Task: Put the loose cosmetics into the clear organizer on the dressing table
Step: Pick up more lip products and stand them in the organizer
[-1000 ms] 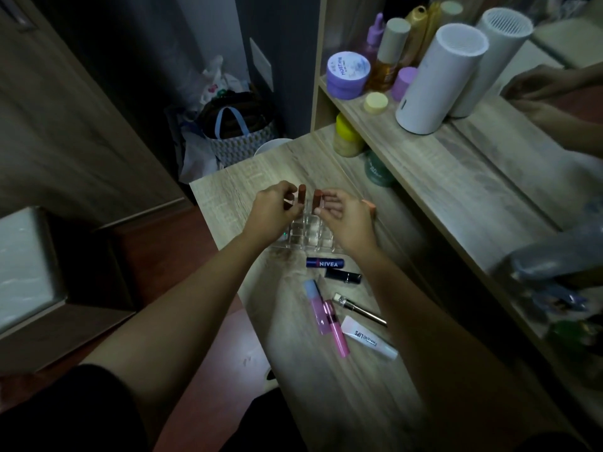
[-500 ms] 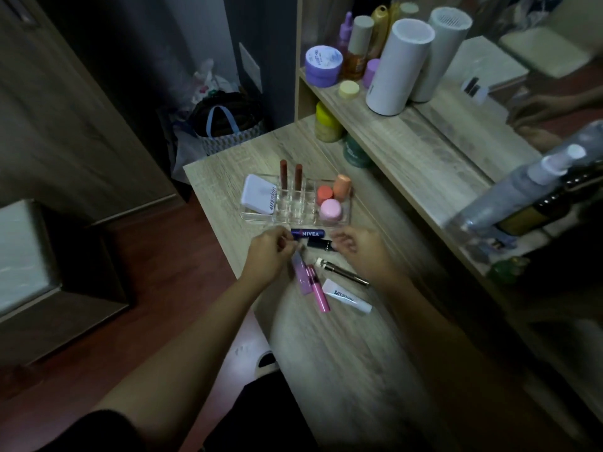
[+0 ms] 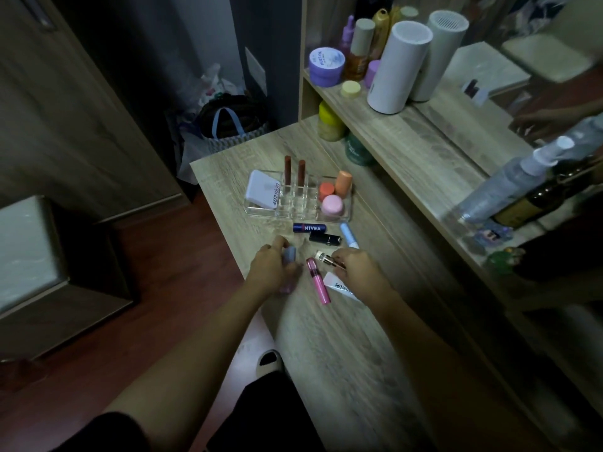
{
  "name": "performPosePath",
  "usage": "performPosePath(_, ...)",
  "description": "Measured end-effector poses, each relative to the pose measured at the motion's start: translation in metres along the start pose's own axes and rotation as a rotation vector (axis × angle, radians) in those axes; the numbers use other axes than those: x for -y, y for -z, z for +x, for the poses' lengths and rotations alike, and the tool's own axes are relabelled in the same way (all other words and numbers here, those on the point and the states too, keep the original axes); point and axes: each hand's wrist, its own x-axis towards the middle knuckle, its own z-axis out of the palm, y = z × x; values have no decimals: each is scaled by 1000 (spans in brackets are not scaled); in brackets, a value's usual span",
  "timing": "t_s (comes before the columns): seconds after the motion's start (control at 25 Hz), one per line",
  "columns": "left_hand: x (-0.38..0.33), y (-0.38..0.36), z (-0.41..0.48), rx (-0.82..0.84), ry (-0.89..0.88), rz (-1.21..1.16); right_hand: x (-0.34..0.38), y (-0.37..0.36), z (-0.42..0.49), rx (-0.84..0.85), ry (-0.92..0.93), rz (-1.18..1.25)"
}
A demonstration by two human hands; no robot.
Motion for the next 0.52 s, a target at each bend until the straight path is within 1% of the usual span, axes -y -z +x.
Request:
performPosePath(0.08, -1, 2, 1, 4, 45, -6, -1, 1, -2, 13, 20, -32)
performPosePath(0.12, 1, 5, 2, 10, 86, -45, -2, 2, -3, 3, 31, -21)
performPosePath(0.16, 3, 9, 3, 28, 145, -141, -3, 4, -4, -28, 31, 31)
performPosePath(0.2, 5, 15, 4, 57, 205, -291, -4, 7, -6, -71, 11, 146)
performPosePath(0.24, 7, 22, 6, 101, 246, -465, -3, 10, -6, -104, -22, 312)
performPosePath(0.28, 8, 31, 8, 157, 251, -615, 0, 16, -6, -117, -49, 483)
performPosePath(0.32, 8, 41, 11, 212, 214, -703, 4, 22, -3, -119, -54, 627)
performPosePath(0.4, 1, 62, 18, 281, 103, -775, 14, 34, 7, -123, -34, 827)
performPosePath(0.48, -9, 83, 28, 266, 25, -778, 24, 45, 24, -153, -63, 964)
performPosePath(0.52, -13, 93, 33, 225, -16, -753, 29, 50, 33, -185, -97, 1011)
